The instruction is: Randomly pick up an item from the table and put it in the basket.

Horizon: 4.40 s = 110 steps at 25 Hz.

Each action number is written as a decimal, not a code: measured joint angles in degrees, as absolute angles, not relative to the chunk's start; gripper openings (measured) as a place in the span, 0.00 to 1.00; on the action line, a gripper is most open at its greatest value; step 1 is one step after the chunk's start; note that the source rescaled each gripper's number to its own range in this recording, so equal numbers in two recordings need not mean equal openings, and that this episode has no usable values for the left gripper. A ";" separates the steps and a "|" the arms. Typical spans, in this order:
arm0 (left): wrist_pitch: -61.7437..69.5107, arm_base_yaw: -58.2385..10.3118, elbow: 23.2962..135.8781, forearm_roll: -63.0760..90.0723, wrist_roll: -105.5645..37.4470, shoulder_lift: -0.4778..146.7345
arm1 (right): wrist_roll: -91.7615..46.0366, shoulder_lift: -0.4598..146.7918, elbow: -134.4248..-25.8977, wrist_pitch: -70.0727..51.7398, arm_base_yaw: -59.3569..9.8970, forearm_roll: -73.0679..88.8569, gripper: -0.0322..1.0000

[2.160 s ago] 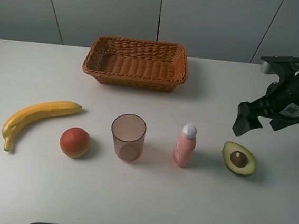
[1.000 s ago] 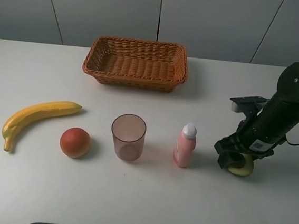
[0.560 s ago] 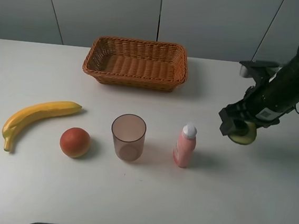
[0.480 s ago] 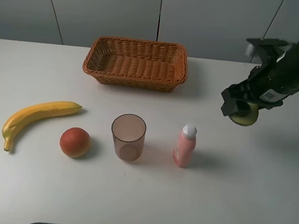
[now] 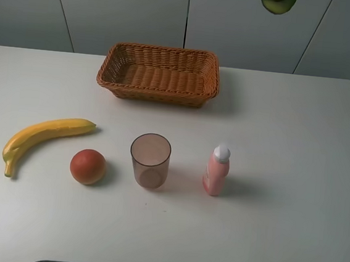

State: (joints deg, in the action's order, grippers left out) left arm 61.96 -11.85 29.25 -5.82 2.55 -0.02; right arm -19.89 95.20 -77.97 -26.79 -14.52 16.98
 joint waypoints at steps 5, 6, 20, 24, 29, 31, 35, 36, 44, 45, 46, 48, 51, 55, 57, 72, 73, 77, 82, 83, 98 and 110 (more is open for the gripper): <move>61.96 -11.85 29.25 -5.82 2.55 -0.02 | -23.38 107.69 -86.68 -25.99 -19.81 17.32 0.04; 61.96 -11.85 29.25 -5.82 2.55 -0.02 | -23.49 110.24 -88.18 -25.99 -20.67 17.32 0.04; 61.96 -11.85 29.25 -5.82 2.55 -0.02 | -24.32 126.47 -92.79 -28.32 -22.20 21.60 0.04; 61.96 -11.85 29.25 -5.82 2.55 -0.02 | -24.44 126.47 -92.88 -29.32 -22.20 22.05 0.04; 61.96 -11.85 29.25 -5.82 2.66 -0.02 | -27.54 126.47 -92.88 -31.07 -22.20 22.05 0.05; 61.96 -11.85 29.25 -5.82 2.66 -0.02 | -28.06 126.47 -92.88 -31.46 -22.20 22.21 0.61; 61.96 -11.85 29.25 -5.82 2.66 -0.02 | -28.57 126.47 -92.88 -31.77 -22.20 23.25 0.98; 61.96 -11.85 29.25 -5.82 2.66 -0.02 | -28.69 126.47 -92.88 -31.77 -22.20 23.25 0.99; 61.96 -11.85 29.25 -5.82 2.66 -0.02 | -28.69 120.06 -92.88 -34.47 -22.20 19.71 0.99; 61.96 -11.85 29.25 -5.82 2.66 -0.02 | -28.69 117.84 -92.88 -35.58 -22.08 18.75 0.99; 61.96 -11.85 29.25 -5.82 2.66 -0.02 | -28.69 115.93 -92.88 -36.83 -21.84 18.34 0.99; 61.96 -11.85 29.25 -5.82 2.66 -0.02 | -28.69 110.94 -93.03 -40.61 -20.68 16.61 0.99; 61.96 -11.85 29.25 -5.82 2.66 -0.02 | -27.39 103.72 -93.15 -48.15 -18.34 13.13 0.99; 61.96 -11.85 29.25 -5.82 2.66 -0.02 | -26.24 94.80 -93.15 -58.44 -14.19 9.65 0.99; 61.96 -11.85 29.25 -5.82 2.66 -0.02 | -25.52 90.98 -93.15 -62.41 -11.85 7.55 0.99; 61.96 -11.85 29.25 -5.82 2.66 -0.02 | -23.39 49.65 -66.77 -66.72 3.07 5.26 0.99; 61.96 -11.85 29.25 -5.82 2.66 -0.02 | -23.03 46.26 -64.92 -66.71 3.20 5.26 0.99; 61.96 -11.85 29.25 -5.82 2.66 -0.02 | -21.87 33.56 -56.75 -66.29 3.33 6.20 1.00; 61.96 -11.85 29.25 -5.82 2.66 -0.02 | -19.95 20.83 -47.62 -65.44 3.33 6.82 1.00; 61.96 -11.85 29.25 -5.82 2.66 -0.02 | -19.44 18.52 -45.80 -65.24 3.33 6.95 1.00; 61.96 -11.85 29.25 -5.82 2.43 0.00 | -10.70 0.17 -31.78 -64.38 3.33 6.12 1.00; 61.96 -11.85 29.25 -5.82 2.43 -0.02 | -7.47 0.17 -29.42 -63.24 2.87 3.32 1.00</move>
